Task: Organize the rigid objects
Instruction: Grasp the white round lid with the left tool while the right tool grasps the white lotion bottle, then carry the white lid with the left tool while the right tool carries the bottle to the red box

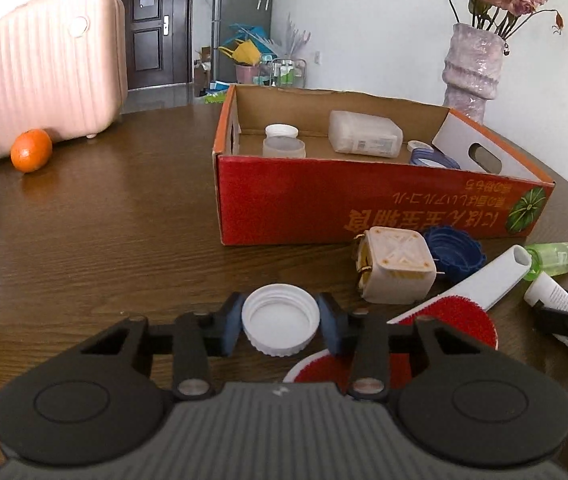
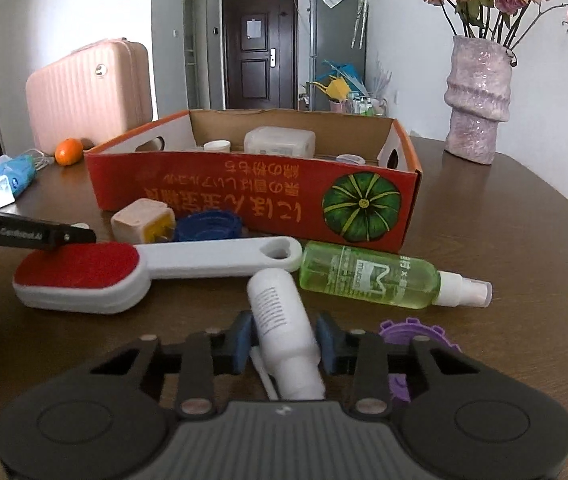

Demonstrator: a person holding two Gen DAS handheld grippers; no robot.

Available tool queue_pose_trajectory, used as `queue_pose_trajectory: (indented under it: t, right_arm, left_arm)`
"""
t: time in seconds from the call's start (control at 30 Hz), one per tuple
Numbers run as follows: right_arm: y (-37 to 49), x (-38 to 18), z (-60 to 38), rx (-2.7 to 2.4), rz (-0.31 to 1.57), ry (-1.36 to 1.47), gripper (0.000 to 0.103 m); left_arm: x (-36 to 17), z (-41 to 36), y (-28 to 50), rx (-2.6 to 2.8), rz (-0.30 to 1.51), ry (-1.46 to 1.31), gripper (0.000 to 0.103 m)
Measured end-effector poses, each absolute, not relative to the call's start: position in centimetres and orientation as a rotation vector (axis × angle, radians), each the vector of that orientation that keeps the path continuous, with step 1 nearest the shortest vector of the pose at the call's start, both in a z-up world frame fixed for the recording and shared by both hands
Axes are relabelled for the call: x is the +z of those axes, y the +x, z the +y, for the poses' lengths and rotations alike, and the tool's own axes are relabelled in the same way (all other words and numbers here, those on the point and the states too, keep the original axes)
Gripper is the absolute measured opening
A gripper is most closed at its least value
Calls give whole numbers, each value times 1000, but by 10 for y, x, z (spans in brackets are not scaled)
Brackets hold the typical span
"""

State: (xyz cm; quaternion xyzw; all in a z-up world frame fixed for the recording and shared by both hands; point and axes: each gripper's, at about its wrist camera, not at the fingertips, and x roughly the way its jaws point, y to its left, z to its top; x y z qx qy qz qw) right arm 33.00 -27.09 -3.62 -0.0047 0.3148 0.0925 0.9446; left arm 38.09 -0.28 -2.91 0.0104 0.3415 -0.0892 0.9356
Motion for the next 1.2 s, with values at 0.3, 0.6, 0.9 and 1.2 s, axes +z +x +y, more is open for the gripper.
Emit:
queue_pose_trajectory:
  t: [0.3,0.6,0.9,1.2]
  right_arm:
    - [304,-29,-266,192,618,-10,27]
    - [232,2,-267,199,511,8,27]
    - [164,34,-252,246,402,-7,27]
    - [108,53,-258,228,320,3,27]
  left_arm:
    - [-7,-3,333,-144,604,39,41]
    - [29,8,236,-147,491,10,41]
    - [58,6,160,-180,397,-12,41]
    - [77,4,109,-200,317,-23,41]
